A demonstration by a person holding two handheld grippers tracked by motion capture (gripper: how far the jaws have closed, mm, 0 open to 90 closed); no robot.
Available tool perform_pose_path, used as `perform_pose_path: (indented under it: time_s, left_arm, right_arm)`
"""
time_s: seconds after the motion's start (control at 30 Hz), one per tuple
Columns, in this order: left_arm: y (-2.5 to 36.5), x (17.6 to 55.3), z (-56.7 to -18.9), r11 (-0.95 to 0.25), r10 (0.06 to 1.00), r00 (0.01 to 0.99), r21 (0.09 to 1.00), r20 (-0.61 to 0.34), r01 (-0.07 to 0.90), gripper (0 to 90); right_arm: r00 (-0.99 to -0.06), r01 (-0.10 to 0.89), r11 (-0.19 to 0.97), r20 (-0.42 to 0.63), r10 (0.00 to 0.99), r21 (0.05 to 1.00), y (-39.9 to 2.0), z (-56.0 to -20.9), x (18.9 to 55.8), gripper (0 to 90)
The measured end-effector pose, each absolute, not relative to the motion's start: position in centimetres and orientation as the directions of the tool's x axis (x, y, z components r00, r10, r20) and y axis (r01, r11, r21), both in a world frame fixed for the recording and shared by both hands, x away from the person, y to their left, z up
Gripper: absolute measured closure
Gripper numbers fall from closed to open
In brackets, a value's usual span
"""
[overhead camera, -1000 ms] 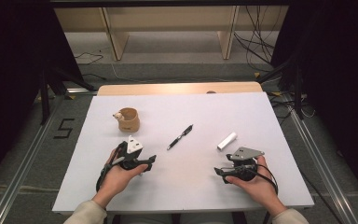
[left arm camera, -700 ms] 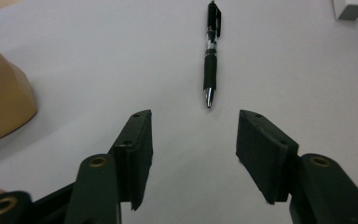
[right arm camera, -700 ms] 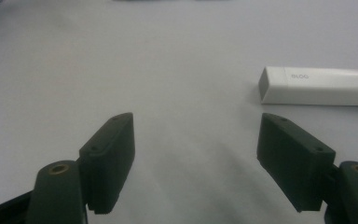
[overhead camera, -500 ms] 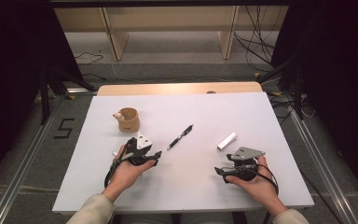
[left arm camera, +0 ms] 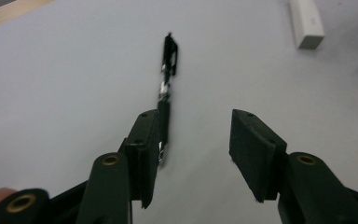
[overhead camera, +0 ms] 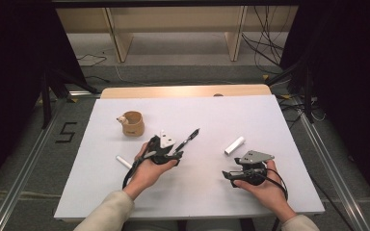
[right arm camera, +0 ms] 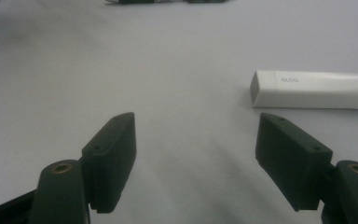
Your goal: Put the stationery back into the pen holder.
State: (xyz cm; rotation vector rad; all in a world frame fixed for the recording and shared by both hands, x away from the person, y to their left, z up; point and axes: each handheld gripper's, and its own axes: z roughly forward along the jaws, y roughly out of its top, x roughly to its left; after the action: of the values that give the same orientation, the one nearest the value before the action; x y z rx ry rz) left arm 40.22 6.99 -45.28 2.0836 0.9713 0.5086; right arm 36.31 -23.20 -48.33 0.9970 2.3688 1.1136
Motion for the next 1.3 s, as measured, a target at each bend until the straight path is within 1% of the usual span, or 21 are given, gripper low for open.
perform_pose_path:
  time_s: [0.17, 0.27, 0.37, 0.63, 0.87, 1.3]
  left_arm:
    - [3.7, 40.8, -45.5, -0.418, 0.741, 0.671, 0.794, 0.017, 0.442, 50.6]
    - [1.7, 41.1, -45.9, -0.434, 0.724, 0.689, 0.797, 0.031, 0.42, 46.8]
    - [-0.3, 41.5, -46.3, -0.442, 0.708, 0.705, 0.802, 0.037, 0.402, 45.6]
    - [-4.9, 42.4, -47.4, -0.455, 0.675, 0.738, 0.802, 0.026, 0.388, 45.1]
    - [-7.3, 43.6, -47.4, -0.454, 0.658, 0.753, 0.807, 0.019, 0.377, 46.0]
    - [-9.5, 44.9, -48.5, -0.477, 0.65, 0.76, 0.787, 0.014, 0.393, 49.9]
  right_arm:
    - [-0.691, 0.457, 0.443, -0.006, 0.723, 0.771, -23.5, -48.3, 36.3, 29.6]
    - [-0.674, 0.468, 0.432, -0.004, 0.739, 0.771, -24.2, -48.2, 36.2, 29.5]
    - [-0.661, 0.472, 0.428, -0.012, 0.751, 0.771, -24.7, -48.1, 36.3, 29.4]
    - [-0.631, 0.477, 0.406, -0.017, 0.775, 0.78, -25.8, -47.9, 36.1, 29.3]
    - [-0.613, 0.489, 0.394, -0.015, 0.79, 0.778, -26.5, -47.8, 36.0, 29.3]
    - [-0.611, 0.49, 0.393, -0.015, 0.791, 0.778, -26.6, -47.9, 35.9, 29.3]
